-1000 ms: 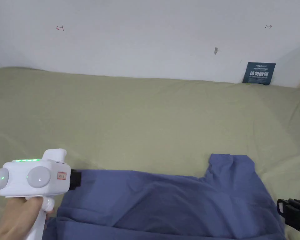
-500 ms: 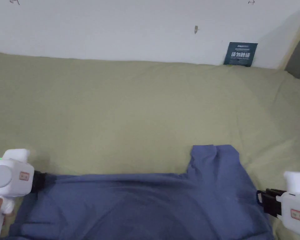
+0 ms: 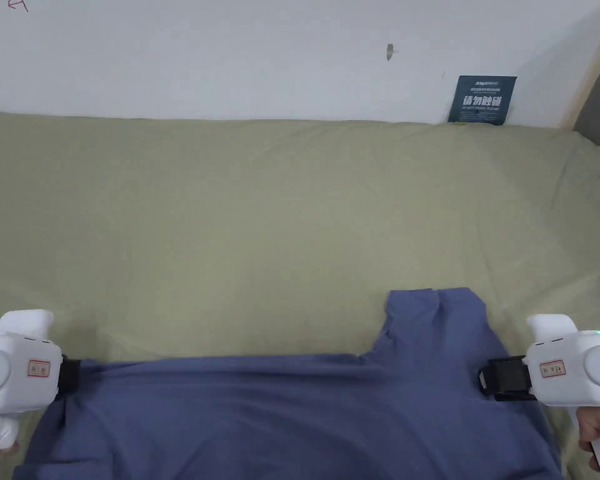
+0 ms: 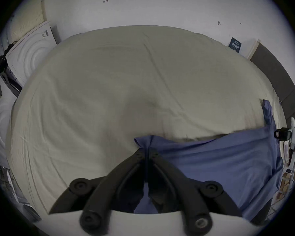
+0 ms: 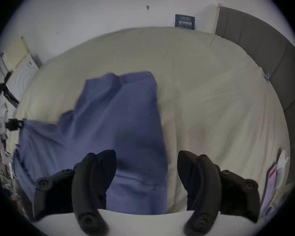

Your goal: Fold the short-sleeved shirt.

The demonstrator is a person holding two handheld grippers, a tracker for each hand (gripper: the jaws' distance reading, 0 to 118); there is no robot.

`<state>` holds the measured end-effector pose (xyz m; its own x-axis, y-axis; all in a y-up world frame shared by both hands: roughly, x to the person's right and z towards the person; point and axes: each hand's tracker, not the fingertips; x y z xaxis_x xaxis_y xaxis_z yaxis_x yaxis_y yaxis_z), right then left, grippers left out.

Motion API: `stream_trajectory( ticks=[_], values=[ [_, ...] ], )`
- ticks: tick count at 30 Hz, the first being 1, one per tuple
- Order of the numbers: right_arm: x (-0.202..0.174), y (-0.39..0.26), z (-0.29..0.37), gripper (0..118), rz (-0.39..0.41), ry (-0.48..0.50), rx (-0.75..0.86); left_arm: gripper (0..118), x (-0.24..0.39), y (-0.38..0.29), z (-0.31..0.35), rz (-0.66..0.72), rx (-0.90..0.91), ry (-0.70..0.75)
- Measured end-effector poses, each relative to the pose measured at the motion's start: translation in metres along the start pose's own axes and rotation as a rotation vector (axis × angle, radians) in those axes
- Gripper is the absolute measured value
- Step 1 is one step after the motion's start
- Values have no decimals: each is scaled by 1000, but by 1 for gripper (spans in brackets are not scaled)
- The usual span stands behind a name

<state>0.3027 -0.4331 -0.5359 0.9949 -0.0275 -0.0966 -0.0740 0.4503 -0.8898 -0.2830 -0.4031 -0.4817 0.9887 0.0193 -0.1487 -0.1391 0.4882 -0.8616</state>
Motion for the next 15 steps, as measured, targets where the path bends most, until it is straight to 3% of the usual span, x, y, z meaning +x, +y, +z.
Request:
stream_trajectory(
  ticks=[1,2,3,4,7,9,15],
  values=[
    [2,-2,0,71,-10,11,12,0,-3,0,0,0,-1,0],
    [3,-3,8,44,-17,16,28,0,-2,0,1,0,0,0],
    [3,-4,14,1,-12,2,58,0,-2,0,3,0,0,-1],
    [1,-4,25,1,16,11,99,0,-2,0,6,0,-1,-6],
    [2,-15,55,1,-13,99,150,0,-4,-3,22,-12,15,-15],
    [-4,-11,81,1,19,57,190,0,-8,-7,39,-14,38,-25],
    [19,-36,140,1,5,106,272,0,-24,-38,117,3,144,-73]
  ],
)
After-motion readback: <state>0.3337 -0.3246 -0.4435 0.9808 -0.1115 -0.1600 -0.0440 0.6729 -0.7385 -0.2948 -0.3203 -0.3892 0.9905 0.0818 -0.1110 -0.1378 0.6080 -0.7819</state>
